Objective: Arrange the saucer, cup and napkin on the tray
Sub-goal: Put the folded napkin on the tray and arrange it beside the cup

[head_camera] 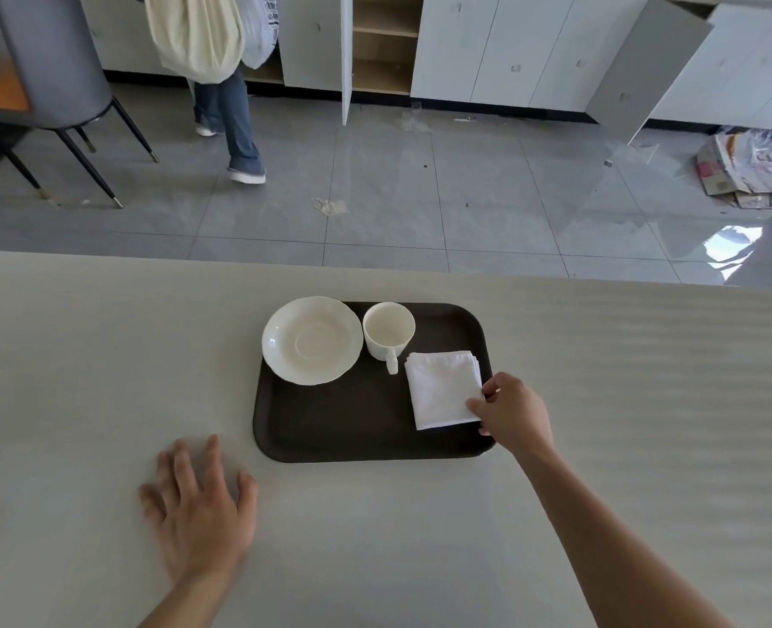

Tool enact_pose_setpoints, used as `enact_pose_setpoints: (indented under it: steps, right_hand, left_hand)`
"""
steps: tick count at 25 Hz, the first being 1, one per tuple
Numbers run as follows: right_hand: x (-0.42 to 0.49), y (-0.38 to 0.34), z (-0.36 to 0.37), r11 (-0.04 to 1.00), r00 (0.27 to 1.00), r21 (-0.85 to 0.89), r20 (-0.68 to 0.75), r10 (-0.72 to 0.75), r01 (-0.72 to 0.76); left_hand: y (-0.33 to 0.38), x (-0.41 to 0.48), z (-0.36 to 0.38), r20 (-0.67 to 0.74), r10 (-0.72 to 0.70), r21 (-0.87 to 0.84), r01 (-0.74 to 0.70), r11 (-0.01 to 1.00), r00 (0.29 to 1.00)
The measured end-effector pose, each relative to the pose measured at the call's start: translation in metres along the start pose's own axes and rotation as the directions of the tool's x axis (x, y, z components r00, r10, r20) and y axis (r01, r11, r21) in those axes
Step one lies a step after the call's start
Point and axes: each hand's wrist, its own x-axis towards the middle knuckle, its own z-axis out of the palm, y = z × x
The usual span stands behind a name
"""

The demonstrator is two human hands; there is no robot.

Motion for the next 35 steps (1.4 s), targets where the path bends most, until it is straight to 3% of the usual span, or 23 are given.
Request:
enact_pose_setpoints:
  steps: [8, 12, 15, 17, 21, 26, 35]
  right_hand:
    - [0.006, 0.007, 0.002, 0.993, 0.996, -0.073, 0.001, -0.091, 0.091]
    - [0.002, 0.014, -0.003, 0.995, 0.993, -0.034, -0.07, -0.1, 0.097]
    - [-0.002, 0.022, -0.009, 0.987, 0.984, -0.061, -0.086, -0.154, 0.149]
    - [-0.005, 0.027, -0.011, 0.969, 0.972, -0.1, -0.043, -0.232, 0.226]
    - [-0.008, 0.036, -0.01, 0.941, 0.949, -0.131, 0.003, -0.314, 0.312]
    - [-0.006, 0.041, -0.004, 0.893, 0.92, -0.227, 0.029, -0.392, 0.388]
    - [0.001, 0.043, 0.003, 0.838, 0.885, -0.305, 0.04, -0.464, 0.453]
  left_hand:
    - [0.006, 0.006, -0.01, -0.03, 0.034, -0.088, -0.036, 0.995, 0.999]
    - [0.045, 0.001, -0.022, -0.106, 0.293, -0.168, -0.307, 0.937, 0.95]
    - [0.096, -0.01, -0.027, -0.167, 0.539, -0.231, -0.564, 0.793, 0.825]
    - [0.132, -0.013, -0.029, -0.152, 0.62, -0.271, -0.636, 0.723, 0.77]
    - [0.189, -0.013, -0.027, 0.044, 0.634, -0.32, -0.59, 0.741, 0.772]
    - [0.211, -0.005, -0.01, 0.247, 0.61, -0.171, -0.585, 0.792, 0.753]
    - [0.216, 0.003, -0.011, 0.16, 0.71, -0.051, -0.713, 0.7, 0.686]
